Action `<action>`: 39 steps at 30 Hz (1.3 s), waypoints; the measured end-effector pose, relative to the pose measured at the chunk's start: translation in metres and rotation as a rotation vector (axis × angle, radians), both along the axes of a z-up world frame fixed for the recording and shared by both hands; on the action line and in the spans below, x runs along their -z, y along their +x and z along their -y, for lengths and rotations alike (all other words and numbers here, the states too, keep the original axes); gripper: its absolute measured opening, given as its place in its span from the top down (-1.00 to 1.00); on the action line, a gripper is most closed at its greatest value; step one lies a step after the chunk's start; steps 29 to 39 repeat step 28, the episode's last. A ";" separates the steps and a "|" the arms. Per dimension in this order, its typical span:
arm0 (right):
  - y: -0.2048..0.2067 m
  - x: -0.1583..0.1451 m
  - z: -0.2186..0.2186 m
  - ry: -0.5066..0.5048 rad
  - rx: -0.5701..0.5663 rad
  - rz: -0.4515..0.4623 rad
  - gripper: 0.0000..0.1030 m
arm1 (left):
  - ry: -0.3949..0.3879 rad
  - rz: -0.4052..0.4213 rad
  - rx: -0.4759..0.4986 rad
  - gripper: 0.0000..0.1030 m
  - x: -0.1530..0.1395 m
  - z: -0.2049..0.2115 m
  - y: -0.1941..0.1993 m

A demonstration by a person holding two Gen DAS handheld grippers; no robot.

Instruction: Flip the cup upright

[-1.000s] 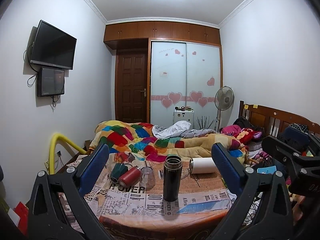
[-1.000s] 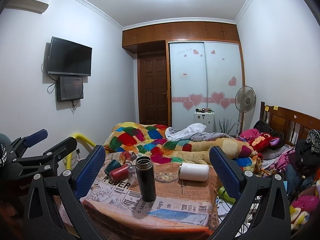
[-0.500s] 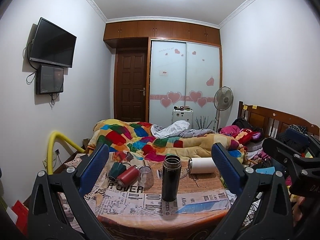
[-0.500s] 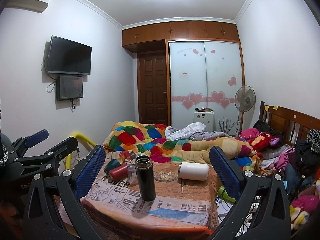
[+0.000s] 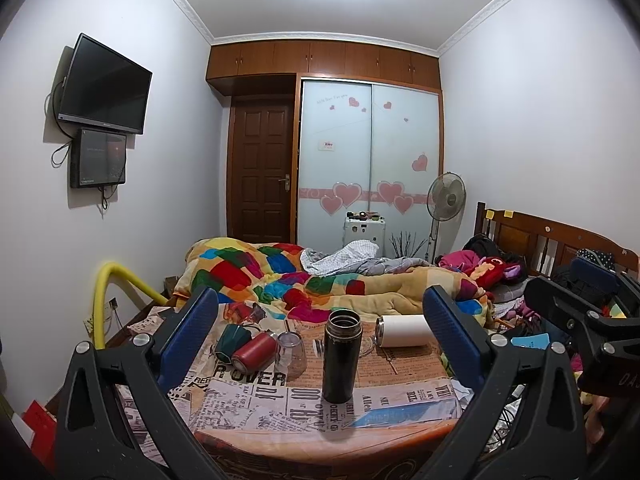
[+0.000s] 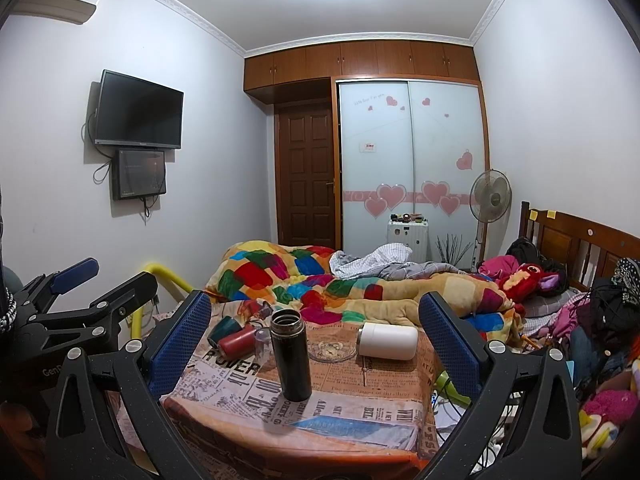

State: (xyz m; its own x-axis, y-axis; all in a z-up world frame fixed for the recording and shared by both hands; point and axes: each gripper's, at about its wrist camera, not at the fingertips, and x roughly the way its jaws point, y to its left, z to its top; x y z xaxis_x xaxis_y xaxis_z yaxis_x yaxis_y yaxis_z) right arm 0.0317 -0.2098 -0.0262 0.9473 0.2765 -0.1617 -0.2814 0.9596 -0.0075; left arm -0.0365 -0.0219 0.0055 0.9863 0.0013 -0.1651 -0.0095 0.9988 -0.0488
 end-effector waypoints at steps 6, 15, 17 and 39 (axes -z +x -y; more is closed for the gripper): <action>0.001 0.000 0.000 0.001 -0.001 -0.002 -1.00 | 0.000 -0.001 0.003 -1.00 0.001 0.001 0.001; 0.001 -0.001 0.000 -0.002 0.001 0.000 -1.00 | -0.002 -0.005 0.011 -1.00 0.001 0.003 0.003; 0.001 0.000 0.000 0.000 0.000 -0.001 -1.00 | -0.001 -0.005 0.012 -1.00 0.002 0.003 0.004; 0.003 0.004 -0.001 -0.013 -0.006 -0.012 -1.00 | -0.021 -0.021 0.002 -1.00 0.009 -0.007 0.009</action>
